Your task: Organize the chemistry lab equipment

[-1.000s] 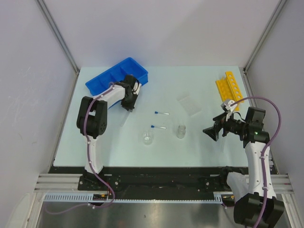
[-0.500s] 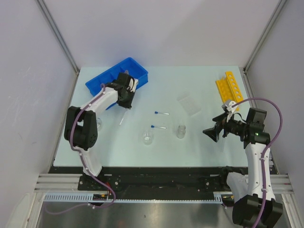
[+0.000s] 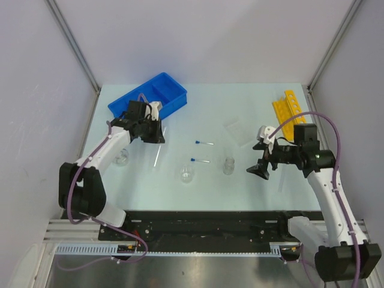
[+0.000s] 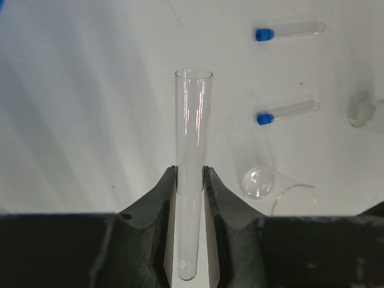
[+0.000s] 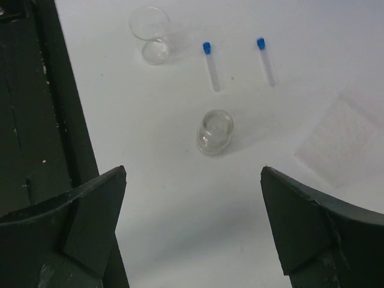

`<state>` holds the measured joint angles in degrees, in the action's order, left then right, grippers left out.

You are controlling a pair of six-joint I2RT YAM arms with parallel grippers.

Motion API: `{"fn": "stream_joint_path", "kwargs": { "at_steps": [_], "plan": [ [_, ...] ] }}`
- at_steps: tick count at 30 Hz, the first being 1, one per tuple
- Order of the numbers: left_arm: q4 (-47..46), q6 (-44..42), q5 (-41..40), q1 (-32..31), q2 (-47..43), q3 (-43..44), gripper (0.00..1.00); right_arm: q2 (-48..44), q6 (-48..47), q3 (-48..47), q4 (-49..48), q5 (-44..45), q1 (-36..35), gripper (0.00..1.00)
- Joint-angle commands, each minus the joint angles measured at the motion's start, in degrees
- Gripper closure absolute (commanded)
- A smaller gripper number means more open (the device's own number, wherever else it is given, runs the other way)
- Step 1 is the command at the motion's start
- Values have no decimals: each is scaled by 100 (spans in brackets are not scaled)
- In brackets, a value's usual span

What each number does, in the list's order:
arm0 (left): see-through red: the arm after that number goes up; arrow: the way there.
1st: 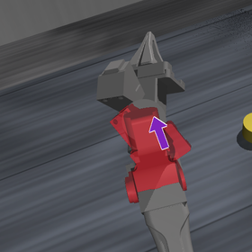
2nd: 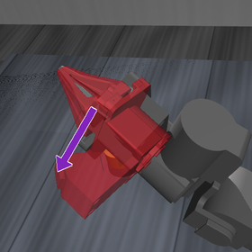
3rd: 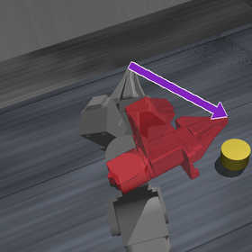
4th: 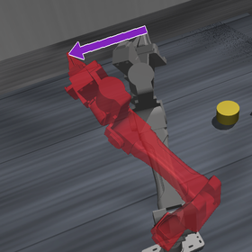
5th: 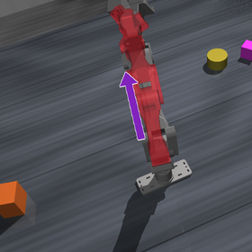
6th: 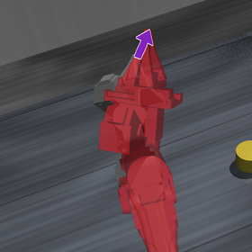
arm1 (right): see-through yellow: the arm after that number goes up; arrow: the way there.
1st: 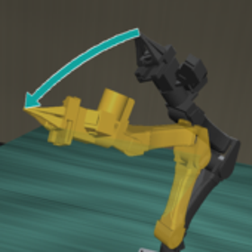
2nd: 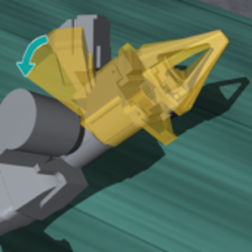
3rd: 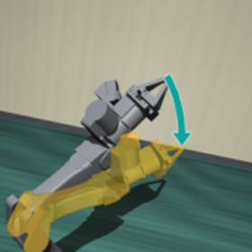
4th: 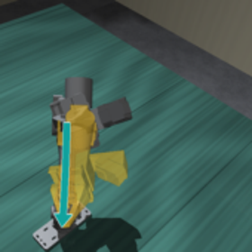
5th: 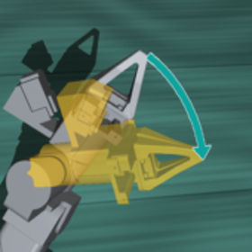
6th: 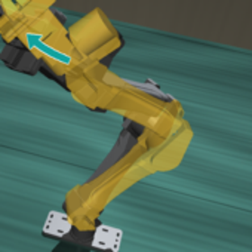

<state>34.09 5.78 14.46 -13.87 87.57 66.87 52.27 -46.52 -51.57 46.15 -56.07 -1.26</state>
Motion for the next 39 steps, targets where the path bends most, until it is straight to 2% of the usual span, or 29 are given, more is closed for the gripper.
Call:
{"fn": "stream_joint_path", "kwargs": {
  "at_steps": [1, 2, 4, 7, 10, 14, 18, 23, 27, 34, 39],
  "plan": [
    [-385, 291, 918, 68, -644, -130, 85, 660, -1805, -1230, 1619, 886, -1032, 0],
    [-394, 327, 1005, 77, -706, -139, 85, 818, -2243, -1441, 1834, 1227, -1208, 0],
    [-455, 467, 1260, 77, -908, -200, 85, 1125, -2510, -2011, 2177, 1624, -1771, 0],
    [-675, 748, 1673, 86, -1198, -376, 85, 1259, -2897, -2400, 2127, 2502, -2518, 0],
    [-1017, 1135, 2077, 86, -1496, -604, 85, 1338, -3108, -2541, 1872, 2907, -3237, 0],
    [-1798, 1750, 2798, 77, -1857, -1087, 86, 1654, -3205, -3076, 1854, 3067, -3837, 0],
    [-2493, 2452, 3405, 77, -2007, -1492, 85, 1787, -3512, -3280, 1696, 3567, -4619, 0],
    [-3160, 2884, 3870, 51, -2025, -1861, 85, 1839, -4030, -3263, 1195, 4323, -5935, 0],
    [-3347, 3096, 4126, -107, -1937, -1941, 85, 2146, -4443, -3272, 887, 4868, -6683, 0],
    [-3556, 3210, 4390, -432, -1910, -2081, 85, 2814, -5358, -3131, 106, 5167, -6932, 0],
    [-3628, 3210, 4513, -555, -2007, -2301, 85, 2955, -5911, -2964, -194, 5194, -6941, 1]
  ]
}}
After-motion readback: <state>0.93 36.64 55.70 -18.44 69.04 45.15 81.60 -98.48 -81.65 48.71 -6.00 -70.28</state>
